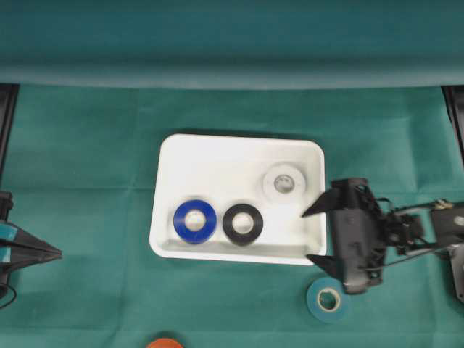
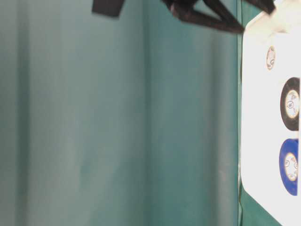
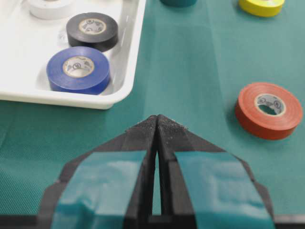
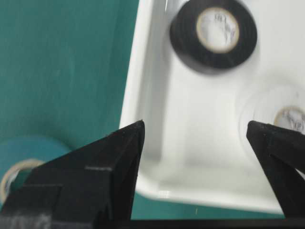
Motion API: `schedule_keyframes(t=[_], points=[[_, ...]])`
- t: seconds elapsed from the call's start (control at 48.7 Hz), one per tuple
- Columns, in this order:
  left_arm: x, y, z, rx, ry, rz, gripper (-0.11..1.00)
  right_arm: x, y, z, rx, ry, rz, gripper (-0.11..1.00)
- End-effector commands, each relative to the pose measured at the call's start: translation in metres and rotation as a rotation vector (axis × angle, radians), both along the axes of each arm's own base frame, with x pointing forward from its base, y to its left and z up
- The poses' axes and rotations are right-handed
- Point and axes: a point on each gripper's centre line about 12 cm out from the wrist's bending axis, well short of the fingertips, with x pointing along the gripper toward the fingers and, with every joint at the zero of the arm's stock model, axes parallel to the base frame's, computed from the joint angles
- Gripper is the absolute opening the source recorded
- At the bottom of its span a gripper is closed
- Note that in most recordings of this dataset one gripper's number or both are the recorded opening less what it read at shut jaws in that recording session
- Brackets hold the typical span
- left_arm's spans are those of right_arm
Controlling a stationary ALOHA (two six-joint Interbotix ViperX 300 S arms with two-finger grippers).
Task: Put the tape into the white case with the right arm.
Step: 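Release the blue roll and withdraw the right gripper to the right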
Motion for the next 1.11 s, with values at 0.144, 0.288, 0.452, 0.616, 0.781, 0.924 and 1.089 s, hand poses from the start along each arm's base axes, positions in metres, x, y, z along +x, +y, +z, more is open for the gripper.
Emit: schedule_keyframes(t=[0.144,0.288,0.452,0.616,0.781,0.924,1.089], points=[[0.001,0.0,0.005,-0.003,-0.014,0.004,0.0,-0.04,0.007,0.013,0.016,-0.133,0.027,0.69],[0.002,0.001,0.006,-0.003,-0.015,0.005,0.0,-0.059,0.011,0.011,0.021,-0.169,0.039,0.69],[0.001,0.001,0.005,-0.003,-0.014,0.01,0.0,-0.069,0.012,0.002,0.024,-0.156,0.039,0.68],[0.001,0.002,0.005,-0.003,-0.012,0.014,0.0,-0.07,0.012,0.0,0.027,-0.151,0.039,0.68],[0.001,0.002,0.005,-0.003,-0.014,0.014,0.0,-0.072,0.012,-0.001,0.03,-0.153,0.037,0.68],[0.001,0.002,0.004,-0.003,-0.012,0.014,0.0,-0.077,0.017,-0.003,0.032,-0.154,0.057,0.68],[0.001,0.002,0.004,-0.003,-0.012,0.014,0.0,-0.084,0.029,-0.005,0.041,-0.167,0.113,0.68]])
